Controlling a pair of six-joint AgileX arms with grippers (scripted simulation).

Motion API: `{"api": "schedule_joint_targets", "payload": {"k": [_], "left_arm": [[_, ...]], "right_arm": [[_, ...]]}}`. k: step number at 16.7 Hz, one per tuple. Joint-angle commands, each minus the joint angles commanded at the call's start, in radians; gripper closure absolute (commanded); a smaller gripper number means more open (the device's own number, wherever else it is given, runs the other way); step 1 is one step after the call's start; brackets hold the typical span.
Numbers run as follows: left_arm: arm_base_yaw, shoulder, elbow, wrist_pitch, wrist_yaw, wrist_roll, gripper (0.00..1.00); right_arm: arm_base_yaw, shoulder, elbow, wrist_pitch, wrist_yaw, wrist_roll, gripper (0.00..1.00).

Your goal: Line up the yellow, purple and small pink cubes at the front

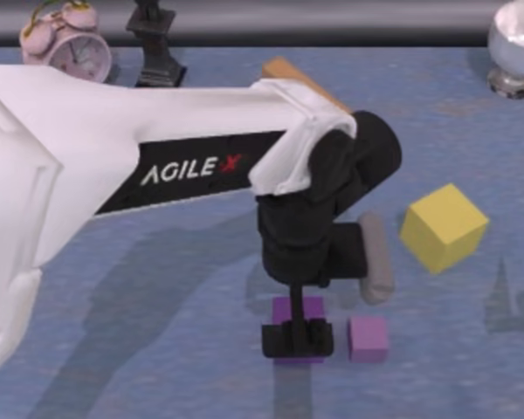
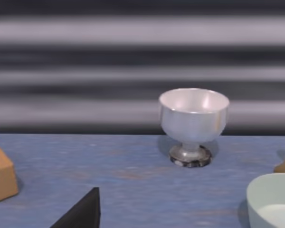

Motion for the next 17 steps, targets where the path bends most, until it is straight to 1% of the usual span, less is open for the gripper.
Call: {"api": "schedule_joint_targets", "payload": {"k": [3,7,9,12,14,17], "left_arm": [[0.005,-0.027,0.032,-0.046,-0.001,-0.001,0.0],[0.0,-0.023,0.03,-0.043,-0.001,-0.001,0.0],[0.015,-0.051,0.004,-0.026,-0.003,-0.01,0.0],[0.078,-0.169,-0.098,0.043,-0.009,-0.05,0.0],[0.142,-0.297,-0.204,0.11,-0.014,-0.094,0.0],[0.264,-0.562,-0.416,0.237,-0.02,-0.181,0.0]], "right_arm": [[0.0,0.0,0.0,0.0,0.0,0.0,0.0],[0.0,0.0,0.0,0.0,0.0,0.0,0.0],[0.008,0.031,0.03,-0.021,-0.002,-0.005,0.0],[0.032,0.156,0.153,-0.101,-0.004,-0.023,0.0],[0.052,0.293,0.278,-0.18,-0.004,-0.04,0.0],[0.088,0.576,0.502,-0.328,-0.002,-0.071,0.0]]}}
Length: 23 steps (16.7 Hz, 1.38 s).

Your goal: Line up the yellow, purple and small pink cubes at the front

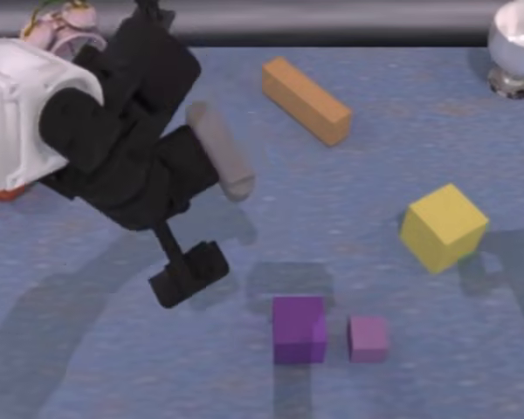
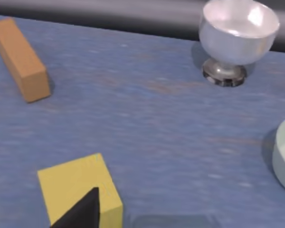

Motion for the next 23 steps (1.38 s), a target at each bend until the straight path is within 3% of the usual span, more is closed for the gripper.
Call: {"api": "schedule_joint_targets", "payload": {"k": [8,12,17,23], "left_arm": [[0.362,-0.876,-0.695,0.411,-0.001,-0.284,0.0],[0.493,-1.222,-0.949,0.599,0.005,-0.401,0.0],[0.594,-1.483,-1.118,0.774,0.016,-0.504,0.0],[0.611,-1.533,-1.146,0.809,0.019,-0.524,0.0]], "right_arm": [[0.109,0.905,0.638,-0.452,0.001,-0.094,0.0],[0.155,1.24,0.91,-0.635,0.001,-0.133,0.0],[0.191,1.514,1.14,-0.772,0.004,-0.165,0.0],[0.197,1.559,1.186,-0.796,0.004,-0.171,0.0]]}}
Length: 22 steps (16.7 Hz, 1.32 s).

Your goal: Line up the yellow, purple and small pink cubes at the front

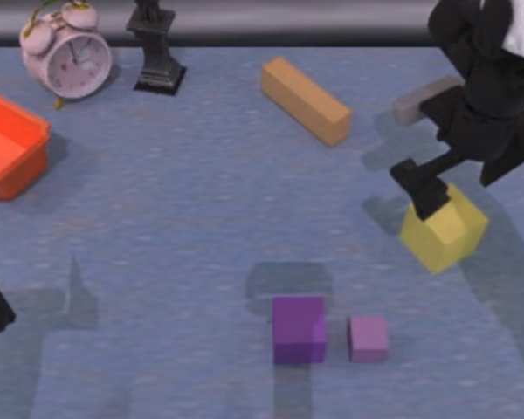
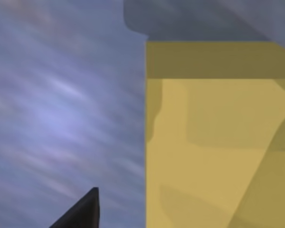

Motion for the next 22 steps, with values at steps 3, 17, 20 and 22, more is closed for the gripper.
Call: {"api": "schedule_joint_targets", "payload": {"k": [3,17,20,22], "left_arm": [[0.0,0.0,0.0,0.0,0.0,0.0,0.0],[0.0,0.0,0.0,0.0,0.0,0.0,0.0],[0.0,0.0,0.0,0.0,0.0,0.0,0.0],[0.0,0.0,0.0,0.0,0.0,0.0,0.0]], "right_arm": [[-0.003,0.005,-0.015,0.019,0.0,-0.001,0.0],[0.001,0.124,-0.176,0.3,0.001,0.003,0.15],[0.001,0.124,-0.176,0.3,0.001,0.003,0.38],[0.001,0.124,-0.176,0.3,0.001,0.003,0.53]]}}
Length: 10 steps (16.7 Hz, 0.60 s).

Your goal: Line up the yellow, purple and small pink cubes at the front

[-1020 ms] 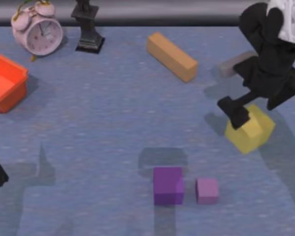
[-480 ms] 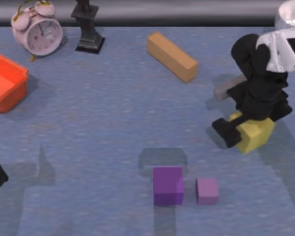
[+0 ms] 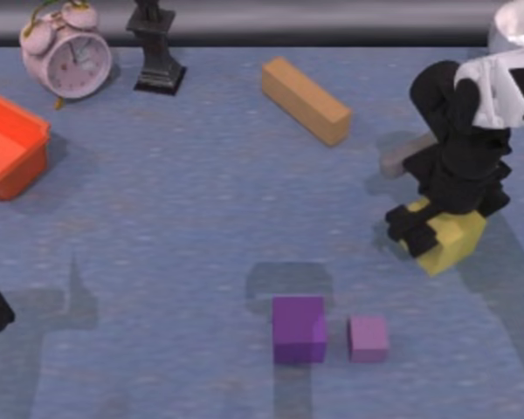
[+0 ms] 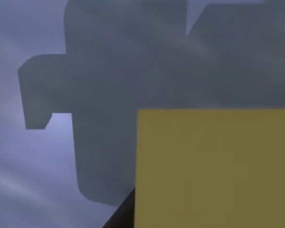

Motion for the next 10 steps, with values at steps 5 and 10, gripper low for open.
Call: {"api": "schedule_joint_targets", "payload": {"k": [5,10], "left_arm": [[0.0,0.0,0.0,0.0,0.0,0.0,0.0],[0.0,0.0,0.0,0.0,0.0,0.0,0.0]], "right_arm": [[0.0,0.0,0.0,0.0,0.0,0.0,0.9],[0.0,0.0,0.0,0.0,0.0,0.0,1.0]]}}
